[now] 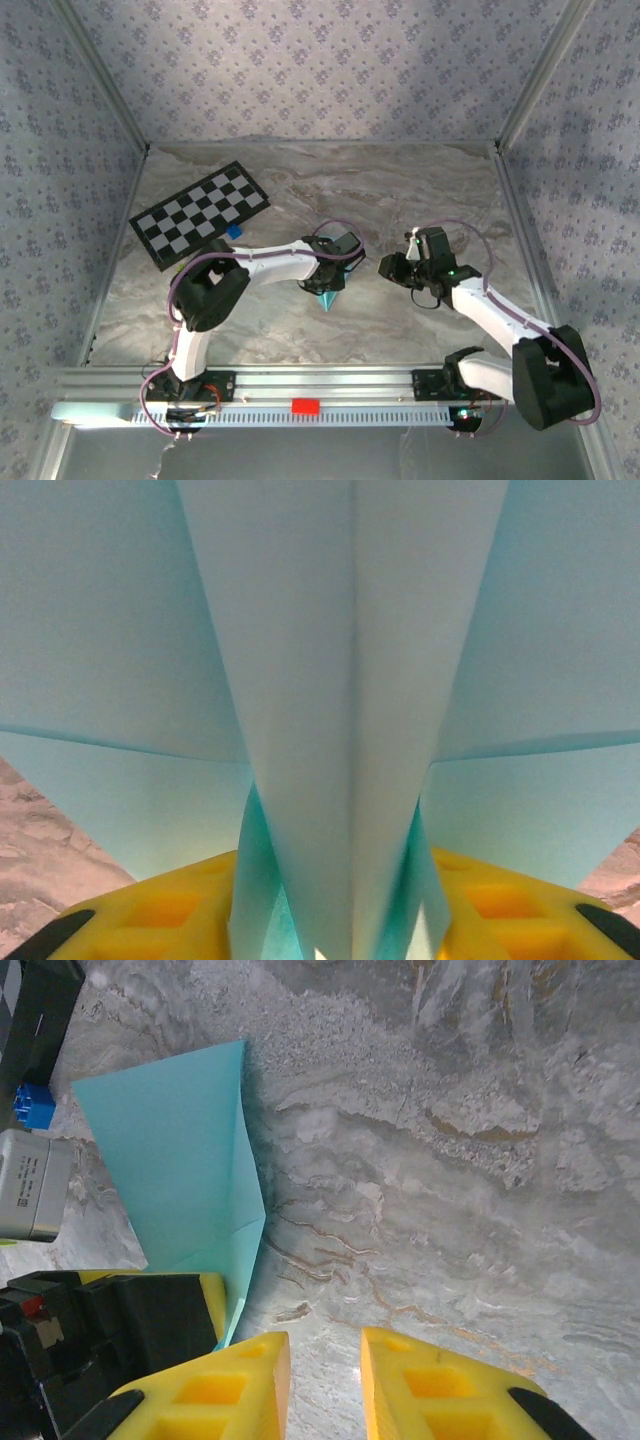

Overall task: Fold a paper plane with a square sheet of paper (pick it up from the middle)
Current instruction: Move a paper plane to the center of the table, then reset both arms

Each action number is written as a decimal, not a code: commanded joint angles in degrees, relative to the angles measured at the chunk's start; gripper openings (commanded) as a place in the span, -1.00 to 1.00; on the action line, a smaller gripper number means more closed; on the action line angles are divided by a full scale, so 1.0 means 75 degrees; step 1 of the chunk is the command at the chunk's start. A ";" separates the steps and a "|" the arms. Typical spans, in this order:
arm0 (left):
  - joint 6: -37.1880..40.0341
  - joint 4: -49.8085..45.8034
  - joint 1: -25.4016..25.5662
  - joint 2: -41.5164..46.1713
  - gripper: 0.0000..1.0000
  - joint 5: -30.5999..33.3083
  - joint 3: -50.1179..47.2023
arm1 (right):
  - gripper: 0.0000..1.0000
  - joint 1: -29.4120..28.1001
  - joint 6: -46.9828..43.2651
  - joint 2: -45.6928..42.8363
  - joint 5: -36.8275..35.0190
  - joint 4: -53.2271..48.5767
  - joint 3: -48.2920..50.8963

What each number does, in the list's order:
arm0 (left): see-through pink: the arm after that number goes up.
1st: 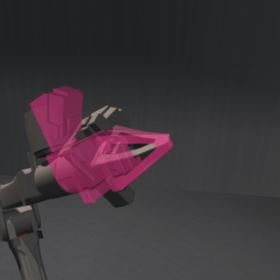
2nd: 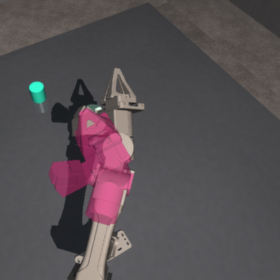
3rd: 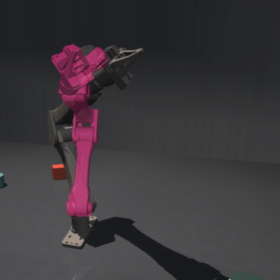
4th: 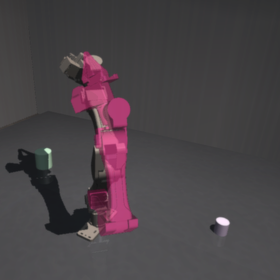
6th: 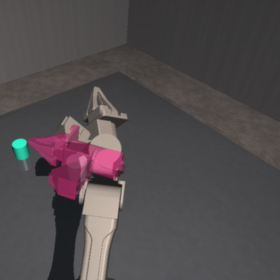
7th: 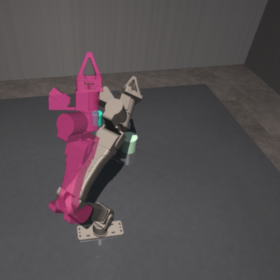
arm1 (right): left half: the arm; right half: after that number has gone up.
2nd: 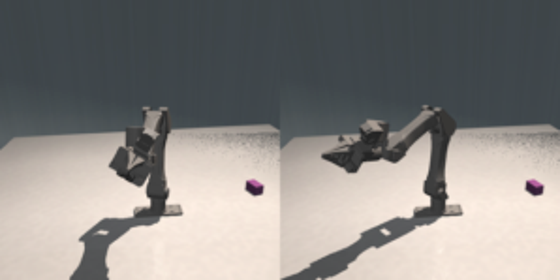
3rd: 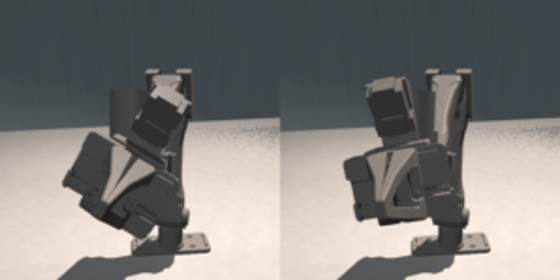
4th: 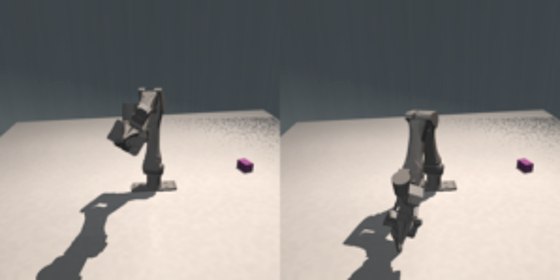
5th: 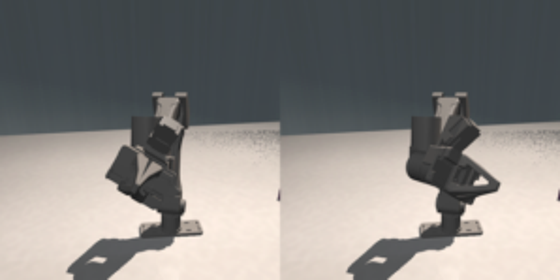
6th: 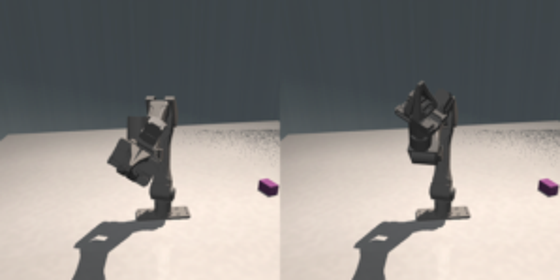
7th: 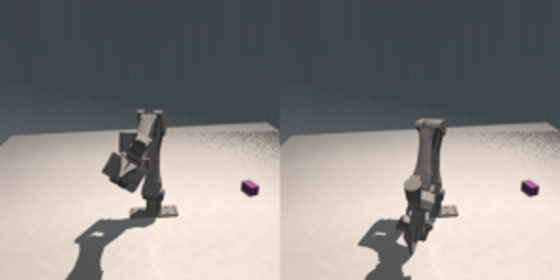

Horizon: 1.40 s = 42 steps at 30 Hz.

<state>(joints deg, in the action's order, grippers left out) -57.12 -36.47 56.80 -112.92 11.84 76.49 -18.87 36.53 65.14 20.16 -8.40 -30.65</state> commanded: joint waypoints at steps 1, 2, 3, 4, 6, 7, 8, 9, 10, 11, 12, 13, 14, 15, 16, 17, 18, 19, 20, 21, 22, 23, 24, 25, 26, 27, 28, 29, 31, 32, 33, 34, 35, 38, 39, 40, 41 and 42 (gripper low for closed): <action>-0.0130 -0.0271 0.0053 0.0219 -0.12 0.0086 0.0233 | -0.47 0.0018 -0.0356 -0.0240 -0.0315 -0.0370 -0.0192; -0.0119 -0.0277 0.0049 0.0251 -0.12 0.0098 0.0263 | -0.46 0.0009 -0.0391 -0.0285 -0.0341 -0.0417 -0.0193; -0.0112 -0.0271 0.0047 0.0276 -0.12 0.0115 0.0287 | -0.45 0.0010 -0.0427 -0.0340 -0.0379 -0.0471 -0.0199; -0.0107 -0.0483 0.0052 0.0296 -0.12 0.0132 0.0307 | -0.45 0.0010 -0.0450 -0.0388 -0.0412 -0.0514 -0.0202; -0.0106 -0.0568 0.0053 0.0346 -0.11 0.0177 0.0342 | -0.44 0.0017 -0.0533 -0.0500 -0.0529 -0.0578 -0.0200; -0.0106 -0.0569 0.0056 0.0371 -0.10 0.0180 0.0349 | -0.44 0.0013 -0.0567 -0.0536 -0.0576 -0.0605 -0.0193; -0.0115 -0.0574 0.0053 0.0412 -0.10 0.0178 0.0337 | -0.43 0.0017 -0.0591 -0.0595 -0.0628 -0.0637 -0.0190; -0.0118 -0.0575 0.0056 0.0458 -0.10 0.0200 0.0325 | -0.42 0.0020 -0.0605 -0.0650 -0.0681 -0.0689 -0.0204; -0.0124 -0.0575 0.0056 0.0488 -0.09 0.0212 0.0313 | -0.35 0.0036 -0.0617 -0.0706 -0.0739 -0.0723 -0.0200; -0.0138 -0.0606 0.0055 0.0526 -0.09 0.0235 0.0303 | -0.27 0.0041 -0.0628 -0.0779 -0.0836 -0.0769 -0.0202; -0.0141 -0.0636 0.0056 0.0567 -0.08 0.0260 0.0313 | -0.19 0.0050 -0.0635 -0.0849 -0.0939 -0.0818 -0.0201; -0.0141 -0.0655 0.0055 0.0615 -0.07 0.0298 0.0313 | -0.15 0.0066 -0.0651 -0.0938 -0.1024 -0.0861 -0.0194; -0.0141 -0.0650 0.0057 0.0679 -0.06 0.0320 0.0302 | -0.12 0.0087 -0.0700 -0.1033 -0.1127 -0.0898 -0.0201; -0.0141 -0.0631 0.0058 0.0750 -0.05 0.0330 0.0280 | -0.08 0.0107 -0.0750 -0.1135 -0.1249 -0.0956 -0.0222; -0.0133 -0.0607 0.0068 0.0812 -0.02 0.0353 0.0258 | -0.05 0.0133 -0.0796 -0.1220 -0.1361 -0.1041 -0.0238; -0.0112 -0.0577 0.0068 0.0893 -0.01 0.0368 0.0224 | 0.00 0.0167 -0.0854 -0.1305 -0.1486 -0.1133 -0.0297; -0.0096 -0.0572 0.0062 0.0974 0.01 0.0396 0.0208 | 0.03 0.0197 -0.0917 -0.1377 -0.1586 -0.1227 -0.0343; -0.0086 -0.0593 0.0068 0.1029 0.01 0.0447 0.0205 | 0.05 0.0242 -0.0984 -0.1442 -0.1686 -0.1294 -0.0397; -0.0072 -0.0607 0.0068 0.1111 0.01 0.0492 0.0190 | 0.09 0.0271 -0.1056 -0.1521 -0.1786 -0.1352 -0.0445; -0.0051 -0.0576 0.0068 0.1215 0.01 0.0539 0.0153 | 0.14 0.0307 -0.1124 -0.1595 -0.1907 -0.1412 -0.0501; -0.0048 -0.0564 0.0068 0.1306 0.02 0.0615 0.0115 | 0.18 0.0341 -0.1179 -0.1643 -0.2029 -0.1463 -0.0536; -0.0048 -0.0575 0.0068 0.1437 0.02 0.0715 0.0074 | 0.23 0.0391 -0.1250 -0.1703 -0.2180 -0.1525 -0.0611; -0.0020 -0.0574 0.0074 0.1575 0.02 0.0852 0.0017 | 0.31 0.0447 -0.1351 -0.1736 -0.2310 -0.1586 -0.0690; 0.0015 -0.0552 0.0068 0.1721 0.02 0.0963 -0.0041 | 0.42 0.0494 -0.1437 -0.1766 -0.2460 -0.1641 -0.0764; 0.0071 -0.0532 0.0056 0.1902 0.03 0.1115 -0.0123 | 0.48 0.0540 -0.1506 -0.1777 -0.2712 -0.1733 -0.0874; 0.0131 -0.0518 0.0056 0.2098 0.03 0.1319 -0.0234 | 0.50 0.0602 -0.1547 -0.1766 -0.2978 -0.1803 -0.0991; 0.0157 -0.0514 0.0046 0.2279 0.07 0.1506 -0.0367 | 0.51 0.0655 -0.1543 -0.1734 -0.3213 -0.1759 -0.1066; 0.0174 -0.0485 0.0033 0.2497 0.11 0.1749 -0.0536 | 0.51 0.0683 -0.1672 -0.1685 -0.3499 -0.1702 -0.1124; 0.0180 -0.0411 -0.0053 0.2938 0.18 0.2109 -0.0941 | 0.52 0.0747 -0.1926 -0.1564 -0.4249 -0.1564 -0.1154; 0.0198 -0.0368 -0.0131 0.3181 0.21 0.2228 -0.1185 | 0.52 0.0775 -0.2111 -0.1517 -0.4586 -0.1419 -0.1120; 0.0209 -0.0374 -0.0232 0.3431 0.24 0.2326 -0.1435 | 0.52 0.0812 -0.2362 -0.1462 -0.4945 -0.1213 -0.1038; 0.0229 -0.0365 -0.0337 0.3641 0.27 0.2384 -0.1649 | 0.53 0.0817 -0.2560 -0.1412 -0.5196 -0.0982 -0.0933; 0.0251 -0.0372 -0.0470 0.3857 0.30 0.2451 -0.1881 | 0.54 0.0868 -0.2767 -0.1336 -0.5506 -0.0637 -0.0765; 0.0317 -0.0364 -0.0867 0.4606 0.47 0.2709 -0.2565 | 0.58 0.1167 -0.3170 -0.0957 -0.5827 0.0287 -0.0349; 0.0395 -0.0370 -0.1038 0.4873 0.52 0.2754 -0.2827 | 0.60 0.1324 -0.3311 -0.0759 -0.5764 0.0643 -0.0248; 0.0484 -0.0092 -0.1167 0.5104 0.60 0.2792 -0.3059 | 0.60 0.1456 -0.3390 -0.0574 -0.5703 0.0846 -0.0183; 0.0644 0.0054 -0.1338 0.5368 0.70 0.2793 -0.3311 | 0.61 0.1621 -0.3411 -0.0324 -0.5579 0.1008 -0.0167; 0.0888 0.0205 -0.1546 0.5611 0.84 0.2794 -0.3535 | 0.61 0.1801 -0.3406 -0.0076 -0.5450 0.1156 -0.0163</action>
<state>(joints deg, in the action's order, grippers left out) -54.28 -37.26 47.48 -75.07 29.85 53.12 -7.90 14.41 61.25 -18.72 -6.66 -32.97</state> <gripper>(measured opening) 0.877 0.805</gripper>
